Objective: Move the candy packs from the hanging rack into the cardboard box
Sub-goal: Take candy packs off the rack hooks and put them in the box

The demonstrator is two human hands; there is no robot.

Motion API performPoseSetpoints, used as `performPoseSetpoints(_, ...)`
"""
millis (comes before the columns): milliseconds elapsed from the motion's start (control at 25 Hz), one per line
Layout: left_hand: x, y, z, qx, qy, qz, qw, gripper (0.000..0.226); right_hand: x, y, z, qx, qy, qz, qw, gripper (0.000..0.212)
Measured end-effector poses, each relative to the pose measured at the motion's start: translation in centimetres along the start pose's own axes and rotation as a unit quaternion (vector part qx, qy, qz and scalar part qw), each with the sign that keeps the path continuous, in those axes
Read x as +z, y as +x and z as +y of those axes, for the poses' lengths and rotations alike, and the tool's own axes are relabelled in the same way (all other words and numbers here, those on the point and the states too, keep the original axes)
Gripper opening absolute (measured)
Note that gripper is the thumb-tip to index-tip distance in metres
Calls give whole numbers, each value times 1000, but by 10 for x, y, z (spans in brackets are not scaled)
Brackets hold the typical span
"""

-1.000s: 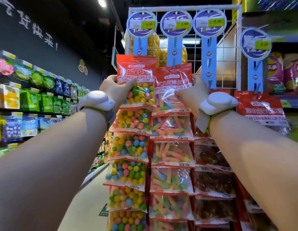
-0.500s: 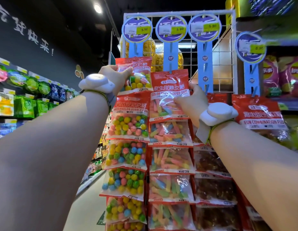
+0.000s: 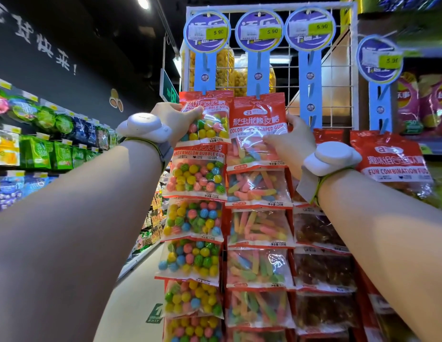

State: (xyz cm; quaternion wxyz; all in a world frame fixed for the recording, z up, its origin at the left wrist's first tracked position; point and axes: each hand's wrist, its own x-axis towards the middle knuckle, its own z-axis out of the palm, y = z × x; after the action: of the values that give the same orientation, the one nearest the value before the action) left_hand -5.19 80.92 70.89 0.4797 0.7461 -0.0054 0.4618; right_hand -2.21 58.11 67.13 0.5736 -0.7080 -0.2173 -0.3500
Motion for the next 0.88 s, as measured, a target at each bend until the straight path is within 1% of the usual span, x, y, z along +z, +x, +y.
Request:
performPoseSetpoints(120,0,-7,-8,-3,0,0,1000,86,1,-2,1,-5,14,6,1000,59)
performPoseSetpoints(160,0,-11,-10,2,0,4,1000,88,1,-3,1,-10,20,7,1000,57)
performPoseSetpoints(240,3,-17,-16,22,29,16,999,82,2,-8,1,-17,20,15,1000,49)
performPoseSetpoints(320,6,-16,-23,52,63,43,996,82,5,-15,3,-22,15,27,999,39)
performPoseSetpoints(440,11,-18,-28,93,68,64,991,81,9,-22,4,-26,-27,53,998,50)
performPoseSetpoints(560,11,-20,-28,123,69,60,988,79,8,-35,-4,-36,-72,80,994,36)
performPoseSetpoints(640,12,-24,-29,113,65,58,990,76,6,-44,-8,-46,-102,83,990,30)
performPoseSetpoints(720,8,-30,-22,100,101,59,988,75,-1,-54,-8,-43,-140,77,986,35)
performPoseSetpoints(800,8,-50,-4,80,181,68,978,87,-20,-70,-5,-7,-168,49,984,48)
performPoseSetpoints(880,14,-77,13,79,232,76,967,92,-45,-86,-1,12,-198,21,980,58)
